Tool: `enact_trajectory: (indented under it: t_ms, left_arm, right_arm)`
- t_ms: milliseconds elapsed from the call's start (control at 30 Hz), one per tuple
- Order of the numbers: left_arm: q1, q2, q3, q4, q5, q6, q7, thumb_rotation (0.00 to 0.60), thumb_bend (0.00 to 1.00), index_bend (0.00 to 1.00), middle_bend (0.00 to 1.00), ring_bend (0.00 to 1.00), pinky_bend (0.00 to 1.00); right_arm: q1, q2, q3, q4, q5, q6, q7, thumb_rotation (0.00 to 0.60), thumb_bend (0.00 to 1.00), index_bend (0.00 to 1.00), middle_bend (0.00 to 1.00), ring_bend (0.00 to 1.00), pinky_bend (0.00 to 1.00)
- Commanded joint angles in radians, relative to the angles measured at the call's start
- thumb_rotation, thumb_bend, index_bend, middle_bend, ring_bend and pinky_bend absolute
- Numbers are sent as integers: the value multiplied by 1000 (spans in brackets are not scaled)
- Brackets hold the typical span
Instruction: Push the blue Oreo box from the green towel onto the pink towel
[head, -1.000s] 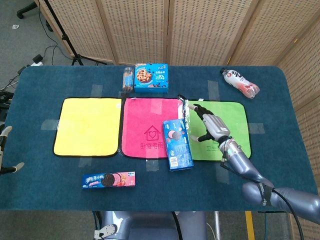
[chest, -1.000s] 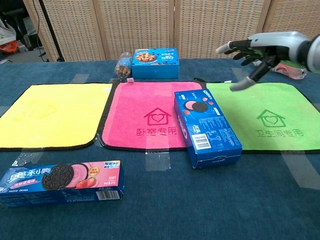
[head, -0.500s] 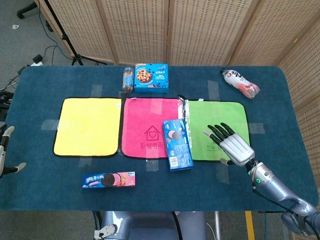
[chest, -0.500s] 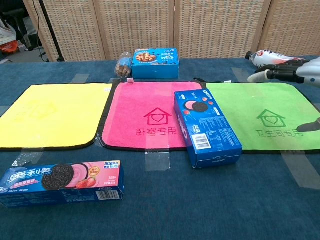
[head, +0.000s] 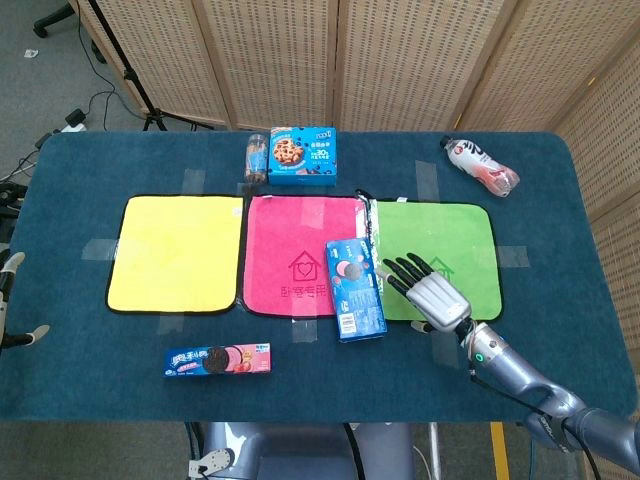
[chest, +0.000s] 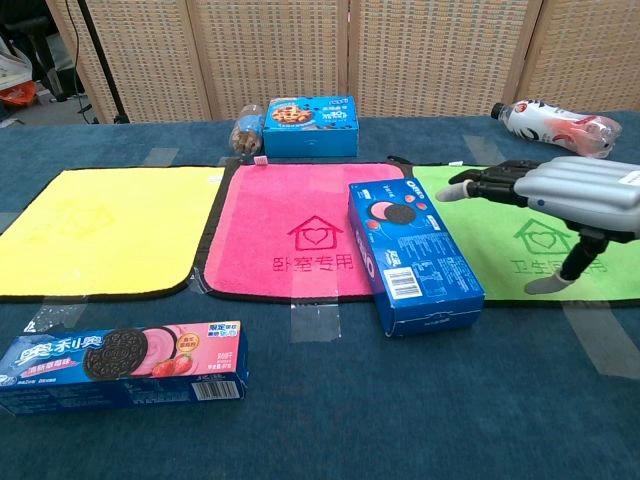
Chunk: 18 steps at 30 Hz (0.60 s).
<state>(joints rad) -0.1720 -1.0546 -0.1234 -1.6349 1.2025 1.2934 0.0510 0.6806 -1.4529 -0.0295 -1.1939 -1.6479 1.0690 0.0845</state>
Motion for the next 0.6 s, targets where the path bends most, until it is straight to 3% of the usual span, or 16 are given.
enact_trajectory:
  t_ms: [33, 300, 600]
  left_arm:
    - [0, 1, 0, 1, -1, -2, -4, 600, 0, 0, 0, 0, 0]
    - [0, 3, 0, 2, 2, -3, -10, 600, 0, 0, 0, 0, 0]
    - [1, 7, -1, 3, 0, -4, -22, 600, 0, 0, 0, 0, 0]
  right_arm:
    - [21, -34, 27, 16, 23, -28, -1, 600, 0, 0, 0, 0, 32]
    - [68, -136, 113, 70, 122, -99, 23, 600, 0, 0, 0, 0, 32]
    - [122, -240, 226, 53, 288, -179, -88, 600, 0, 0, 0, 0, 32]
